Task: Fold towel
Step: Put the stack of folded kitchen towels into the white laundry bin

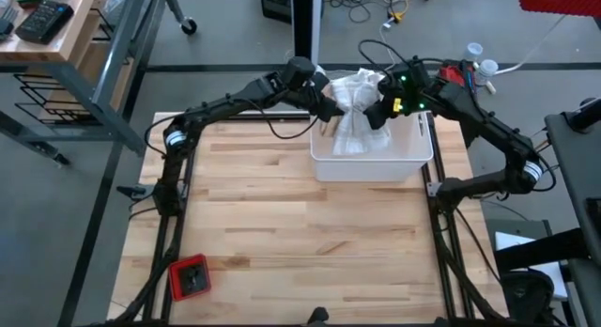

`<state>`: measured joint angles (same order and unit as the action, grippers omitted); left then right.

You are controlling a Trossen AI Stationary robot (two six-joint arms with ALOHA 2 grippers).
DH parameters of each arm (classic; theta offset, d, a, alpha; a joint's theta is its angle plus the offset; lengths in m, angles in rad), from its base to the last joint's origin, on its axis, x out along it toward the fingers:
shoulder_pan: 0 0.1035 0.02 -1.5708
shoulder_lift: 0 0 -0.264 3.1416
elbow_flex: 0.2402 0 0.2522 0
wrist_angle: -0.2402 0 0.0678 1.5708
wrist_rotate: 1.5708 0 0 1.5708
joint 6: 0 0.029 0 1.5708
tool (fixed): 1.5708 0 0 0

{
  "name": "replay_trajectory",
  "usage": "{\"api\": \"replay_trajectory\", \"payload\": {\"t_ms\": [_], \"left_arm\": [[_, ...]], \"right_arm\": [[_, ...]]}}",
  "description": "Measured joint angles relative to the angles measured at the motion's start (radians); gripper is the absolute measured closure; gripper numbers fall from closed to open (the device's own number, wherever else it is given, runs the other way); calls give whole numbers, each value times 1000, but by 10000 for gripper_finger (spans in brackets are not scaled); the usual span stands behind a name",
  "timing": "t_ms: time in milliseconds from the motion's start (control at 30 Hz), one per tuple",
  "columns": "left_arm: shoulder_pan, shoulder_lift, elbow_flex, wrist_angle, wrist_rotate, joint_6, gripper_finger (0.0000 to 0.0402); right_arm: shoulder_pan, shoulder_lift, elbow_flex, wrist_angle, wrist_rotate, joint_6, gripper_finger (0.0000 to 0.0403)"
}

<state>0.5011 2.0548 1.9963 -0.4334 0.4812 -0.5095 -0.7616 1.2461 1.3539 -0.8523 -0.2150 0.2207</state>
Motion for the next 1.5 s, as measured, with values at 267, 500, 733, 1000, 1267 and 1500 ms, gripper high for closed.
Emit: {"api": "replay_trajectory", "payload": {"t_ms": [267, 500, 733, 1000, 1267, 1500], "left_arm": [[-9, 14, -59, -56, -93, 11, 391], [-8, 11, -110, -42, -109, 0, 387], [-10, 11, -113, -58, -151, 3, 386], [-12, 9, -114, -64, -158, 16, 373], [-19, 5, -114, -69, -157, -4, 283], [-25, -15, -113, -95, -158, -5, 182]], "right_arm": [[0, 93, -31, -3, 5, -11, 344], [0, 199, -32, 4, 7, -43, 344], [-1, 270, -32, 19, 10, -62, 344], [0, 322, -31, 15, 13, -84, 344], [0, 330, -32, 12, 23, -105, 344], [0, 319, -23, -4, 18, -112, 344]]}}
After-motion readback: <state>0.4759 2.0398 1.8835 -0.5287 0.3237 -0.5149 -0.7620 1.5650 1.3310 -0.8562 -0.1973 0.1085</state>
